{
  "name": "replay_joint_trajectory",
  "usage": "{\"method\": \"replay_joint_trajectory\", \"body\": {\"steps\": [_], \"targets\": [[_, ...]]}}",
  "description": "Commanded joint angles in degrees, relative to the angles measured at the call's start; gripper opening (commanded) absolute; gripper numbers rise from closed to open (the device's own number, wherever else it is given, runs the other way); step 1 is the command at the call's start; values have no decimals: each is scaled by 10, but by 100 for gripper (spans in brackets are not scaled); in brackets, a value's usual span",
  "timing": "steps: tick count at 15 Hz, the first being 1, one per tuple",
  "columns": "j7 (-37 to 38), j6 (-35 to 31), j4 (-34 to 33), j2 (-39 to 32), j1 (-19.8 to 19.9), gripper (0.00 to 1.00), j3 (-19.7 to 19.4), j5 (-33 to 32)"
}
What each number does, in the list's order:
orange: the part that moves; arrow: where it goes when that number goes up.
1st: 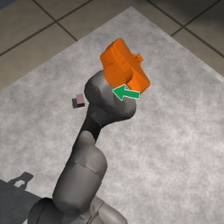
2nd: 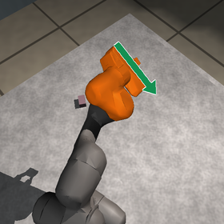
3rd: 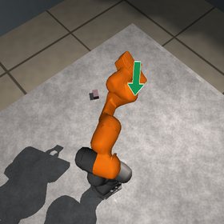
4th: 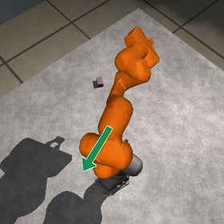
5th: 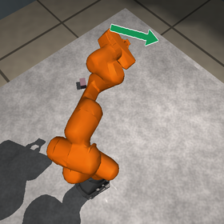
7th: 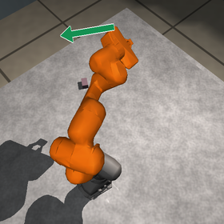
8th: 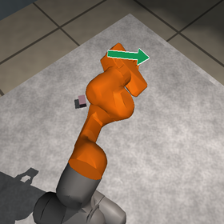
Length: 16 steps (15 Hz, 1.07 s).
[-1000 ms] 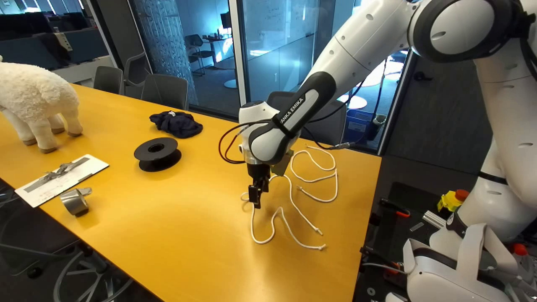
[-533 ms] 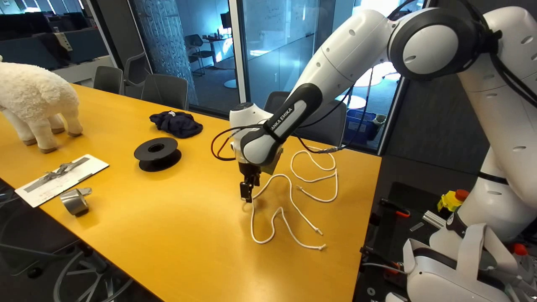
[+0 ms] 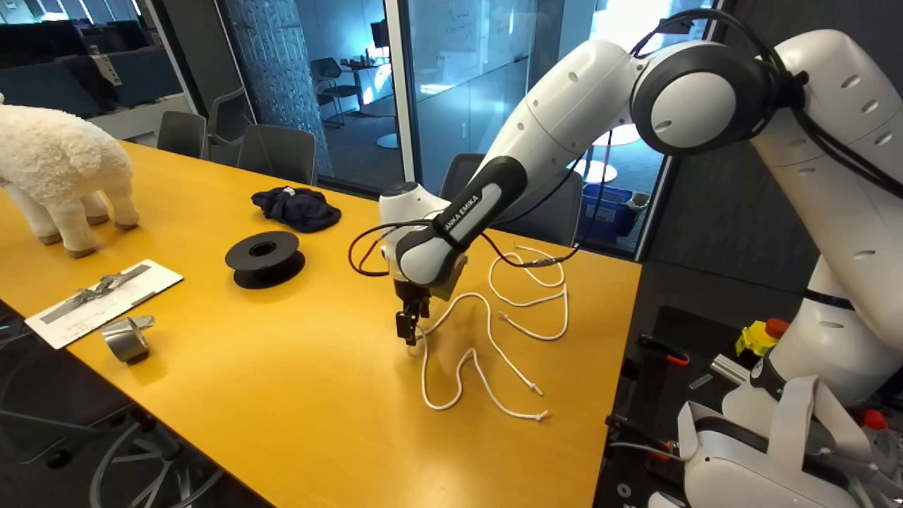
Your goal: Separate the two white ropes
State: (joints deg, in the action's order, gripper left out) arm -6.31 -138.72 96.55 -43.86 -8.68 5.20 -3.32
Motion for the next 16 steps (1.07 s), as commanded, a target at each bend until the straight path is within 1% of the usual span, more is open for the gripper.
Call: {"method": "replay_joint_trajectory", "body": {"steps": [1, 16], "targets": [[10, 11, -33, -16, -9, 100, -2, -11], [16, 19, -42, -14, -22, 100, -8, -23]]}}
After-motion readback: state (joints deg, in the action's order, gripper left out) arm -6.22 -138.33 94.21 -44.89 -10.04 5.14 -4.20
